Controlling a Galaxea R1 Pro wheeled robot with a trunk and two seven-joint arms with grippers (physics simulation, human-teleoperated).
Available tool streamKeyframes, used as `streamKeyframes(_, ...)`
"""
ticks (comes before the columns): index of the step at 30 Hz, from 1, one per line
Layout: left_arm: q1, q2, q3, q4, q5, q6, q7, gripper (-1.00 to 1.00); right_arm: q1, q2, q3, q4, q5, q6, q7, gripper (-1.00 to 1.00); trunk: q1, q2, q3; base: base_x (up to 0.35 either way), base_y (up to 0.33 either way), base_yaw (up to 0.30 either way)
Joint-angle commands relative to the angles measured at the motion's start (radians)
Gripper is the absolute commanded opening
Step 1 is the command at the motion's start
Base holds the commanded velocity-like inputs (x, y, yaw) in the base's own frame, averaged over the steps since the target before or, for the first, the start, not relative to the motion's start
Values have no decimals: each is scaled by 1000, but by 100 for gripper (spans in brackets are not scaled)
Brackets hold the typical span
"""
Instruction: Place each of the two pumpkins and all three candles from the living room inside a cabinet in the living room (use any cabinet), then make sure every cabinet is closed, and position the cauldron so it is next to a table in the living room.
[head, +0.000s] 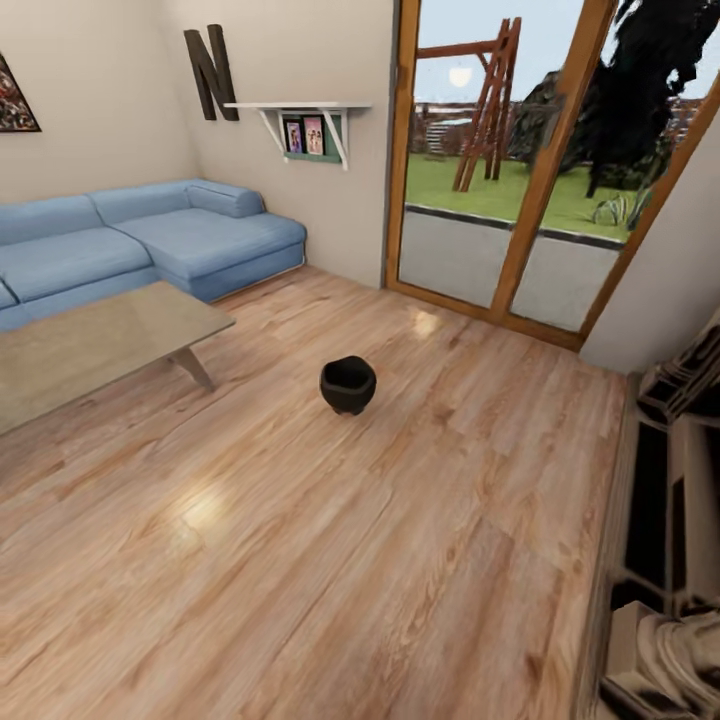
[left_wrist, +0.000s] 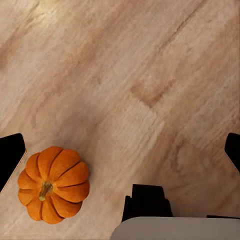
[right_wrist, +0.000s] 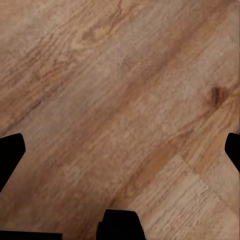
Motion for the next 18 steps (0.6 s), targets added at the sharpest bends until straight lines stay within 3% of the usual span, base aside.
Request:
streamKeyframes(1,0,0,0,0,0,0,0,100,0,0,0,0,0,0,0,100,0,0,0,330,0,200)
streamKeyframes(10,0,3,0,0,0,0,0,100,0,-3,0,-1,-1,-1,2,100,0,0,0,330,0,30)
streamKeyframes(18,0,3,0,0,0,0,0,100,0,-3,0,-1,-1,-1,3,100,0,0,2,330,0,-146)
